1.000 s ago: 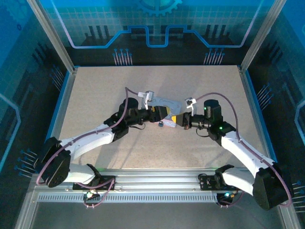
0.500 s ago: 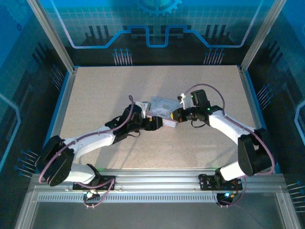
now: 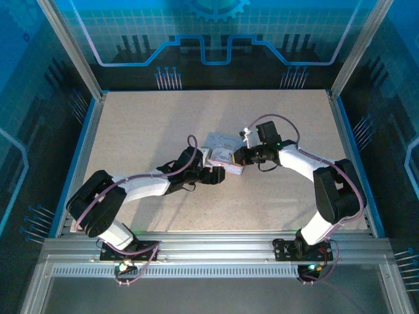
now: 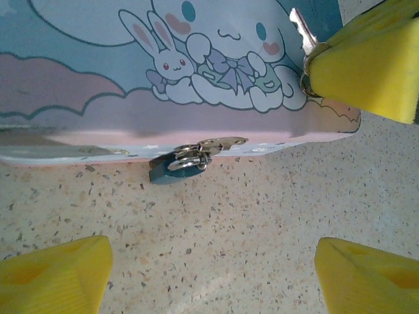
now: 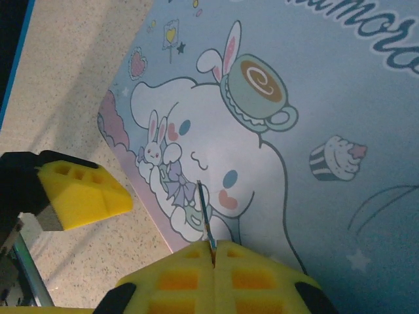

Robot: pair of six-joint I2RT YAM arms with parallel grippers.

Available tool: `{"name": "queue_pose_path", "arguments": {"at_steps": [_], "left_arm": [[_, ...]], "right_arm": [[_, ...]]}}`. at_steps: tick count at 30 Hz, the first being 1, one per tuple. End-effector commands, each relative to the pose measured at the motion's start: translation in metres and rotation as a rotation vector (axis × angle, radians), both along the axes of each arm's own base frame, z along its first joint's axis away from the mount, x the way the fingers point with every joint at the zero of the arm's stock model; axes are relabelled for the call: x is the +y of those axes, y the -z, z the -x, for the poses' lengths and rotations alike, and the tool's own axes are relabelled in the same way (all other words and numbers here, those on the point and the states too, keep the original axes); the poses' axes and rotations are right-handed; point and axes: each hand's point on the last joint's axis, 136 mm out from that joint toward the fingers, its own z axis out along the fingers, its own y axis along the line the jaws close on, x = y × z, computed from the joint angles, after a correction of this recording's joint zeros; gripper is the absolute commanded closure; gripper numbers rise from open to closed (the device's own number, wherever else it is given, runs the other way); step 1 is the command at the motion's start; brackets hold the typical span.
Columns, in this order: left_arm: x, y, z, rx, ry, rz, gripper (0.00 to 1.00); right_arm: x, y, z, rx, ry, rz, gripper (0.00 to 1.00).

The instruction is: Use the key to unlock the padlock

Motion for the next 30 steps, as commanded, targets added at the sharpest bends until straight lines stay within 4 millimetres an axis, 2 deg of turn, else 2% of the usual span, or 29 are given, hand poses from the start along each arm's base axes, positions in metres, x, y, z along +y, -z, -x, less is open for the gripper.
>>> {"name": "queue_pose_path", "arguments": {"at_steps": [1, 14, 21, 30], "left_arm": [[-0.001, 0.004, -0.006, -0.057, 0.021, -0.003, 0.18], [-0.01, 0.022, -0.02, -0.114, 0.044, -0.017, 0.2], [-0.015, 0.029, -0.028, -0.122, 0.039, -0.011, 0.21], [-0.022, 0.036, -0.037, -0.13, 0.021, 0.011, 0.28]], "right_arm": [[-0.002, 0.0, -0.008, 0.005, 0.021, -0.042, 1.0], [-0.016, 0.036, 0.006, 0.097, 0.06, -0.014, 1.0], [-0.018, 0.038, 0.008, 0.1, 0.061, -0.005, 1.0], [-0.016, 0.037, 0.007, 0.095, 0.061, -0.011, 1.0]]}}
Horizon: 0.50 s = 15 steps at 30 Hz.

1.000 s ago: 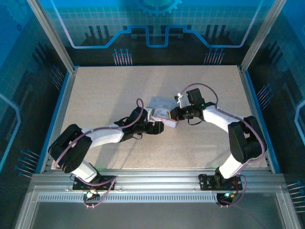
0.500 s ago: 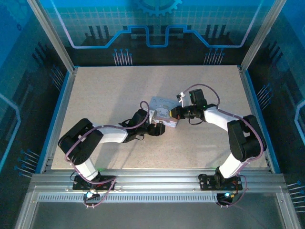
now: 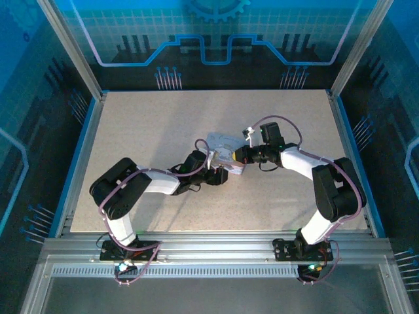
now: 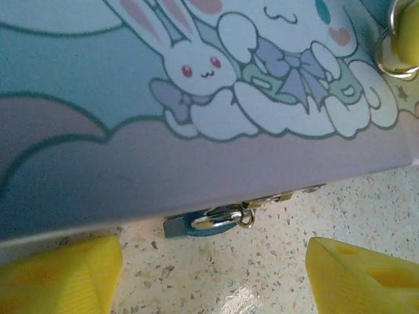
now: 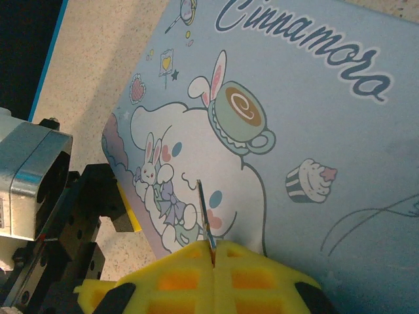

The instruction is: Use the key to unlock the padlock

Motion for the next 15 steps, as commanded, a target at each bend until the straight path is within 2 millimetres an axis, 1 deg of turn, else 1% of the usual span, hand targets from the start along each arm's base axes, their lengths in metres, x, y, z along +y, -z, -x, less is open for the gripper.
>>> {"name": "queue_pose_path", "arguments": {"at_steps": [1, 8, 15], "left_arm": [[-0.01, -0.004, -0.014, -0.042, 0.001, 0.03, 0.3], [-0.022, -0.005, -0.014, -0.021, 0.007, 0.07, 0.36], [-0.033, -0.005, -0.01, 0.001, 0.016, 0.111, 0.47]], "right_arm": [[-0.011, 0.033, 0.015, 0.111, 0.026, 0.058, 1.0], [-0.01, 0.034, 0.015, 0.113, 0.026, 0.056, 1.0], [-0.007, 0.033, 0.015, 0.113, 0.022, 0.051, 1.0]]}}
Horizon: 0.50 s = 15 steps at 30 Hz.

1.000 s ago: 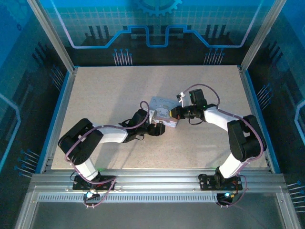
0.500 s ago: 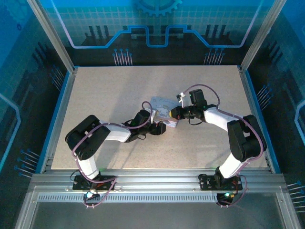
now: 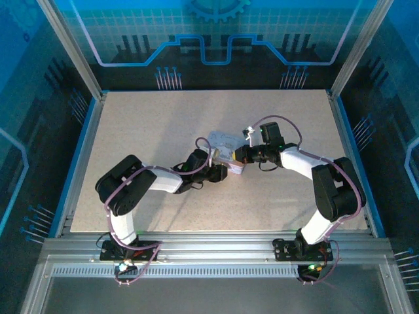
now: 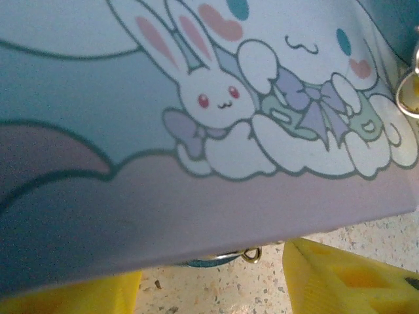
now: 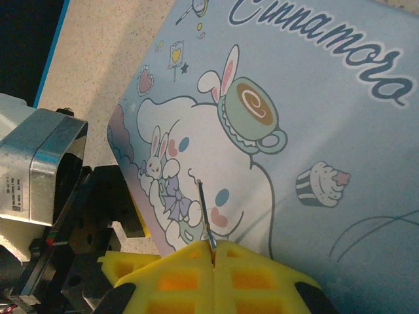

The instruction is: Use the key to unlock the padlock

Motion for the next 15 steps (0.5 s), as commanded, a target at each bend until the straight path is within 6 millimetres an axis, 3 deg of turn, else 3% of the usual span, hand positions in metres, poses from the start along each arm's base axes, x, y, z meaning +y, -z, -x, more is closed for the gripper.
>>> {"name": "queue_pose_path", "arguments": {"at_steps": [1, 15], "left_arm": [[-0.027, -0.008, 0.002, 0.001, 0.053, 0.085, 0.49], [-0.039, -0.009, 0.004, -0.002, 0.062, 0.089, 0.56]], "right_arm": [[-0.008, 0.033, 0.018, 0.118, 0.018, 0.057, 1.0], [-0.003, 0.037, 0.018, 0.129, 0.018, 0.053, 1.0]]}}
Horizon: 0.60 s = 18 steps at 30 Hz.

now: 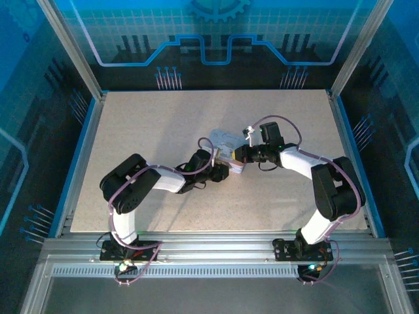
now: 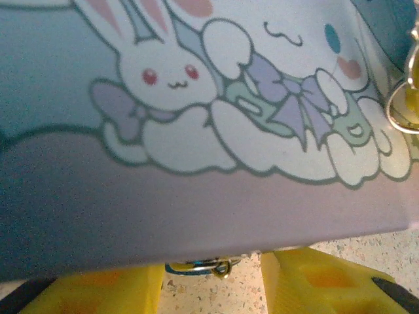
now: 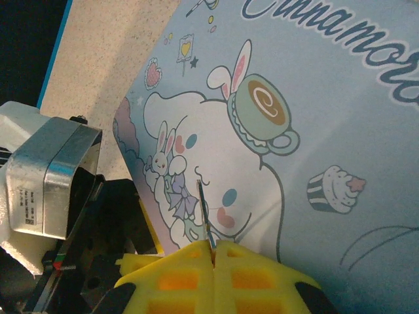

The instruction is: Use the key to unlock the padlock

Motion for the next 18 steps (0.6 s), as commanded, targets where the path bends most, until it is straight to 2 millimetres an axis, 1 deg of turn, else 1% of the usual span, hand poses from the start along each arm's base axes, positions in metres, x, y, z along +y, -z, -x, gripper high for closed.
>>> {"name": "queue_pose_path", "arguments": {"at_steps": [1, 4, 13, 18], "left_arm": [[-0.0264, -0.0103, 0.0056, 0.0, 0.053, 0.068, 0.56], [-0.0251, -0.0106, 0.0038, 0.001, 0.033, 0.073, 0.58], [-0.0203, -0.0097, -0.001, 0.004, -0.02, 0.079, 0.68], [-0.0166, -0.0102, -0.0022, 0.009, -0.052, 0.093, 0.72]], "right_arm": [[-0.0041, 0.0368, 0.0203, 0.126, 0.008, 0.061, 1.0], [-0.0031, 0.037, 0.021, 0.126, 0.006, 0.062, 1.0], [-0.0003, 0.0354, 0.022, 0.124, 0.003, 0.059, 1.0], [0.0014, 0.0332, 0.0227, 0.119, -0.001, 0.057, 1.0]]}}
